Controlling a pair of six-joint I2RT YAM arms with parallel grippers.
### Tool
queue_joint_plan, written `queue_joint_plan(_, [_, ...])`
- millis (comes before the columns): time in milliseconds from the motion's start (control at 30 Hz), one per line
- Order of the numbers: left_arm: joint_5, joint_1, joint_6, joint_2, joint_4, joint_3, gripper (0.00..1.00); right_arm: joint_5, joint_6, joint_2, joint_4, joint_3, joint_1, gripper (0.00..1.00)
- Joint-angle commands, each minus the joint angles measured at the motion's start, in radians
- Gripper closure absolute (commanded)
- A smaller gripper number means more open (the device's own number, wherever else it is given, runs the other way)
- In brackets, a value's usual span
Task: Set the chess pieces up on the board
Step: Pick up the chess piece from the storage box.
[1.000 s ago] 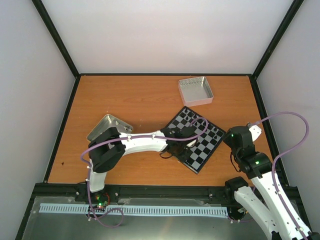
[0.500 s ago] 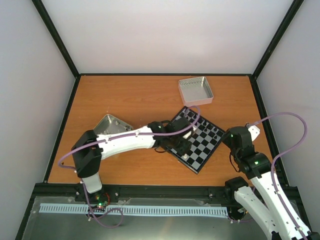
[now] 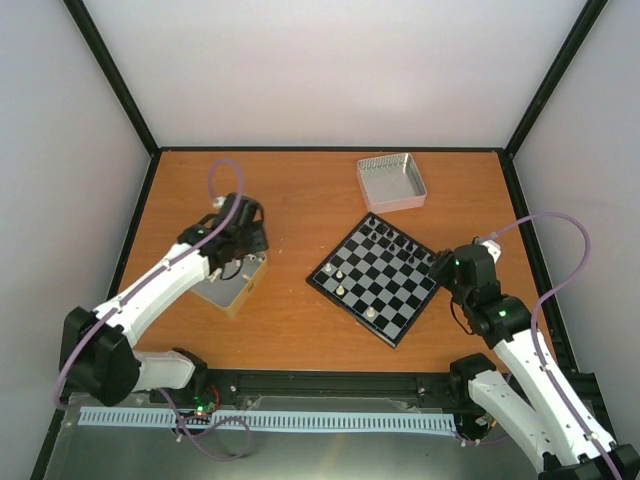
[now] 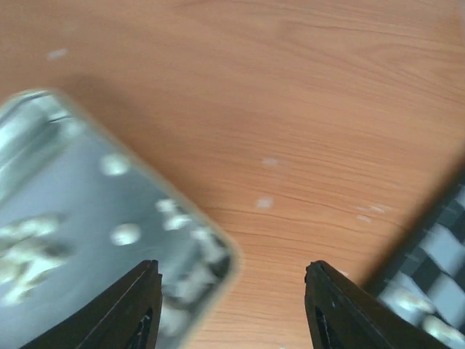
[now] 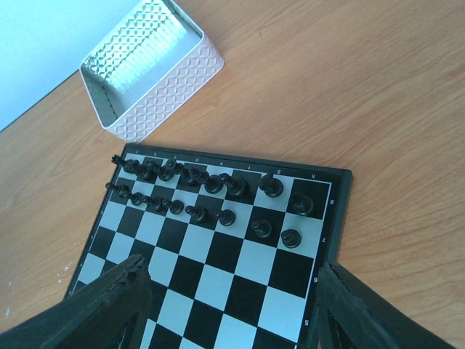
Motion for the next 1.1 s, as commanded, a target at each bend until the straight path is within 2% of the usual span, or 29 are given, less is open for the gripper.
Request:
queue_joint_plan(0, [-0.05, 0.153, -0.145, -0.073, -0.045, -0.112, 0.45, -0.036, -0.048, 0.051, 0.062, 0.031, 0.005, 0.38])
queue_joint_plan(133, [-0.038, 0.275, -0.183, -0.107, -0.046, -0.201, 0.54, -0.061, -0.043, 0.076, 0.068, 0.026, 0.005, 0.38])
queue_joint_plan(233, [-0.064, 0.348, -0.204, -0.122, -0.048, -0.25, 0.56, -0.07, -0.035, 0.073, 0.066, 0.013, 0.005, 0.38])
queue_joint_plan(400, [0.045, 0.481, -0.167, -0.096, 0.04, -0.308, 0.59, -0.064, -0.037, 0.062, 0.065, 0.008, 0.005, 0.38])
queue_joint_plan(667, [-0.032, 0.498, -0.21, 0.005, 0.078, -0.303, 0.64, -0.06, -0.041, 0.065, 0.059, 0.015, 0.005, 0.38])
queue_joint_plan(1067, [-0.046, 0.502, -0.177, 0.103, 0.158, -0.266, 0.67, -0.053, -0.045, 0.067, 0.053, 0.013, 0.005, 0.38])
